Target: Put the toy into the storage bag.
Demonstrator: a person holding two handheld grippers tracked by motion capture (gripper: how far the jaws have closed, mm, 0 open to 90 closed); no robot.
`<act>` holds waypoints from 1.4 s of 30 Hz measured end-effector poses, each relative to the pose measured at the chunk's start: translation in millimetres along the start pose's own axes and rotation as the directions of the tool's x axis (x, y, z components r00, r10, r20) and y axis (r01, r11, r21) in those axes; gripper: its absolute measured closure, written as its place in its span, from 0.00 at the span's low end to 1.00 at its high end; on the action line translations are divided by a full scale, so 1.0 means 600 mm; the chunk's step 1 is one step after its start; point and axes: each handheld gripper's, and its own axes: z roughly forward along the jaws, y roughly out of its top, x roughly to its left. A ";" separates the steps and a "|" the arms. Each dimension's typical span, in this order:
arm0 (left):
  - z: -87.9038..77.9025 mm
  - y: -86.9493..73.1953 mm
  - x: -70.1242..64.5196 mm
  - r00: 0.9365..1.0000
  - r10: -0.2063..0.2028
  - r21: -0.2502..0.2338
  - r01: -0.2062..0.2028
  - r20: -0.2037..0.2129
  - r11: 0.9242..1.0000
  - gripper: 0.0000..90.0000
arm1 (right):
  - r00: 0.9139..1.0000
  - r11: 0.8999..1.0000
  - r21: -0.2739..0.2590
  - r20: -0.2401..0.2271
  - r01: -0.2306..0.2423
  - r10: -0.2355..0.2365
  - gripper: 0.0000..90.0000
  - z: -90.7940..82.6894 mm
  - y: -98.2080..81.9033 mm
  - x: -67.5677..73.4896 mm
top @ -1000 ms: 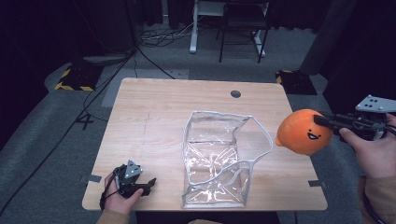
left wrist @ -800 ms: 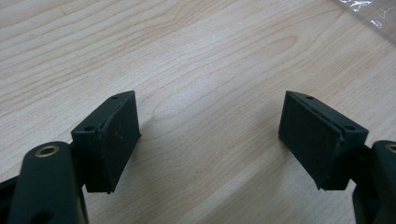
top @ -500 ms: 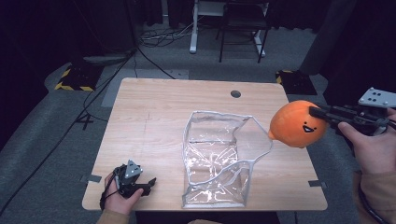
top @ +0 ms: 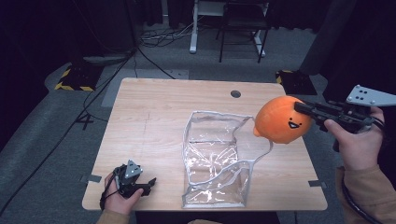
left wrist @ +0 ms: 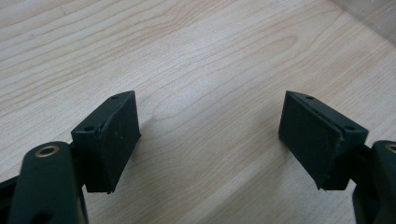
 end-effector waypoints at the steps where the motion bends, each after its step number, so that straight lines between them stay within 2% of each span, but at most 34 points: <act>1: 0.000 0.000 0.000 1.000 -0.001 -0.001 0.001 -0.001 1.000 0.23 | 1.000 1.000 -0.004 -0.005 0.002 -0.002 0.87 0.002 0.001 0.002; 8: 0.000 0.000 0.000 1.000 0.000 0.001 0.000 0.000 1.000 0.23 | 0.998 0.999 -0.033 -0.054 0.013 -0.014 0.88 0.030 0.006 0.017; 22: 0.001 0.000 0.000 1.000 0.000 -0.001 0.000 0.001 1.000 0.23 | 0.990 0.999 -0.037 -0.138 0.014 -0.019 0.88 0.099 0.015 0.049; 30: 0.000 0.000 0.000 1.000 0.000 0.000 0.000 0.001 1.000 0.23 | 0.982 0.999 -0.014 -0.188 0.029 -0.031 0.88 0.141 0.021 0.071; 42: 0.001 0.001 0.001 1.000 0.006 0.001 -0.006 0.004 1.000 0.23 | 0.964 0.997 0.038 -0.262 0.061 -0.049 0.88 0.205 0.025 0.112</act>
